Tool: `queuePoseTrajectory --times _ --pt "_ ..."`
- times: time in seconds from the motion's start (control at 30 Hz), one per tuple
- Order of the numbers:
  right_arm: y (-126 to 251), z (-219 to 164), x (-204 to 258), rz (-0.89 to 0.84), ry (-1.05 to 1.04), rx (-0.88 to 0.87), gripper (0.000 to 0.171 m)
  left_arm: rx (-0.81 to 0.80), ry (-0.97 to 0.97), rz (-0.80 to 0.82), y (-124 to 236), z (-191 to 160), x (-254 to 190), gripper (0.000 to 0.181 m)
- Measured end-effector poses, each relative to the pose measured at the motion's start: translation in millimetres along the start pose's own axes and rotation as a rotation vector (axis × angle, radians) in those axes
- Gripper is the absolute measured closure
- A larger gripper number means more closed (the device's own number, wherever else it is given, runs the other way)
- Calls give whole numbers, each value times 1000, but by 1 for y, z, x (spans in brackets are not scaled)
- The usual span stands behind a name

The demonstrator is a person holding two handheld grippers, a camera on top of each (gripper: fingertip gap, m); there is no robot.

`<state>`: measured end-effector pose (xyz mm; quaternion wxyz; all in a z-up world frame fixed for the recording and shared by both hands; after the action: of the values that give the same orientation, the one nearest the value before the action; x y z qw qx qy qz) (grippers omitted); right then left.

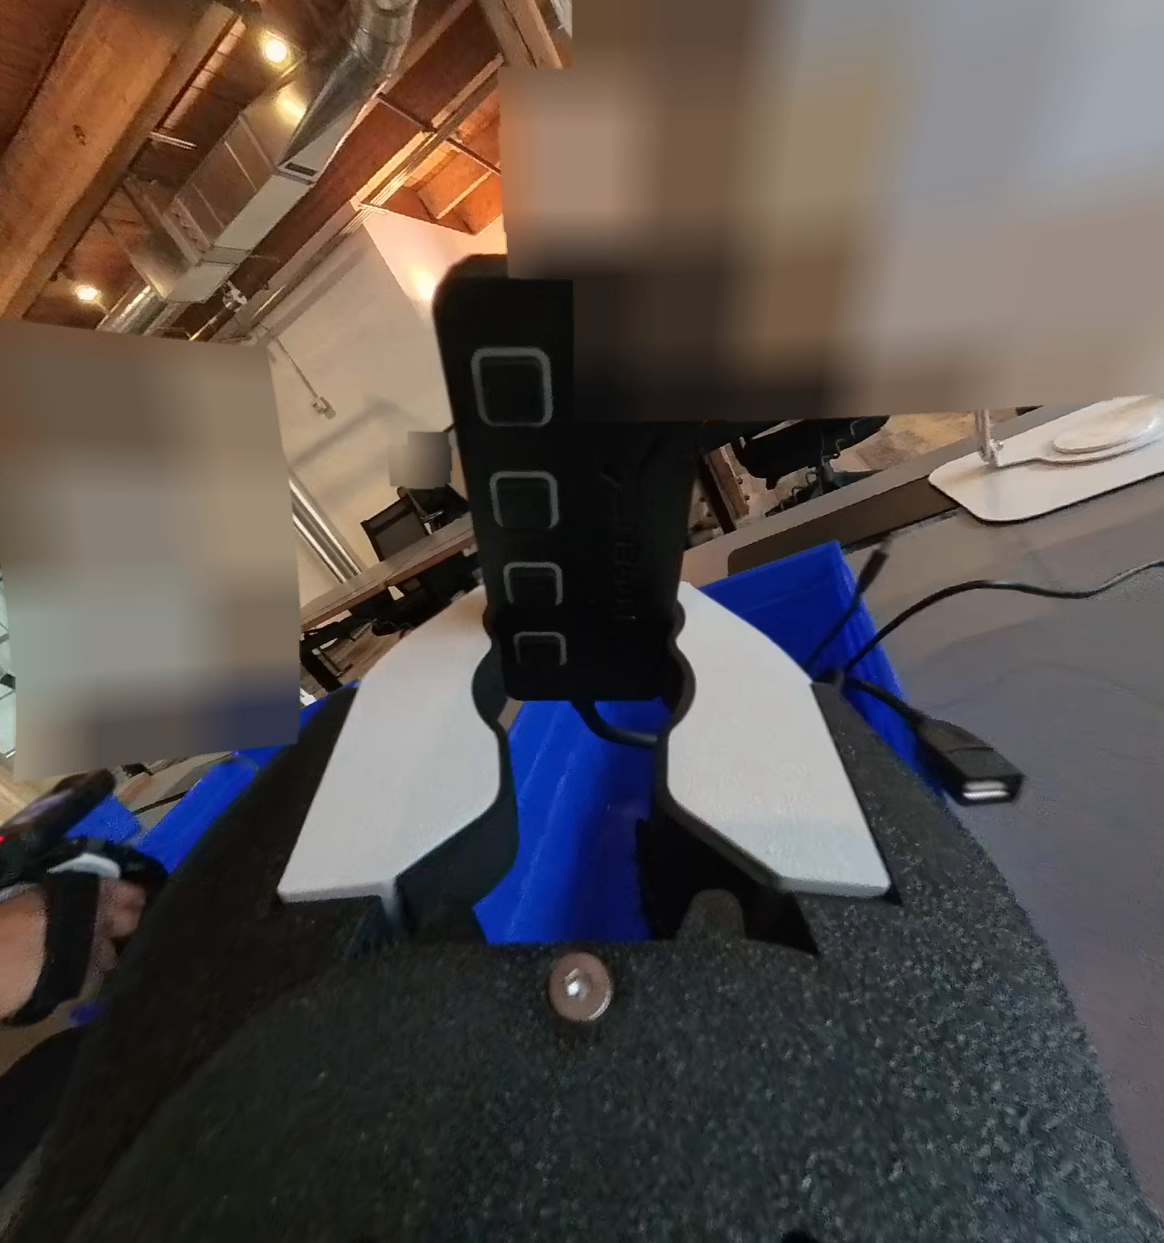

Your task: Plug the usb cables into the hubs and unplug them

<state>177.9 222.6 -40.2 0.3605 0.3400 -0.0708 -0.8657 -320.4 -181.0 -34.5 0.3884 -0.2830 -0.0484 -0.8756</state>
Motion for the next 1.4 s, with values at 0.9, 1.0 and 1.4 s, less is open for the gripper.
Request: queuePoseTrajectory --times 0.9,1.0,1.4 --pt "-5 175 256 958 145 -70 115 20 -67 -52 -4 2 -16 137" --pt "-29 219 310 977 272 -91 117 28 -82 -59 -6 0 -19 137" --pt "-139 295 435 909 486 -54 170 25 -77 -68 -10 -5 -18 137"
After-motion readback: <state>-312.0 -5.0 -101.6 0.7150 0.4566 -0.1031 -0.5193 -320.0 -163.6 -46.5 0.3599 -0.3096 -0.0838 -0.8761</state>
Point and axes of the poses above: each gripper's, where its closed fingertips meet, y back along the fingers, z out of its top, x = y × z across the jaws, the point moved 7 cm from there along y, back along the fingers, and after that the axes turned 3 degrees about -y, right-handed, at the moved point
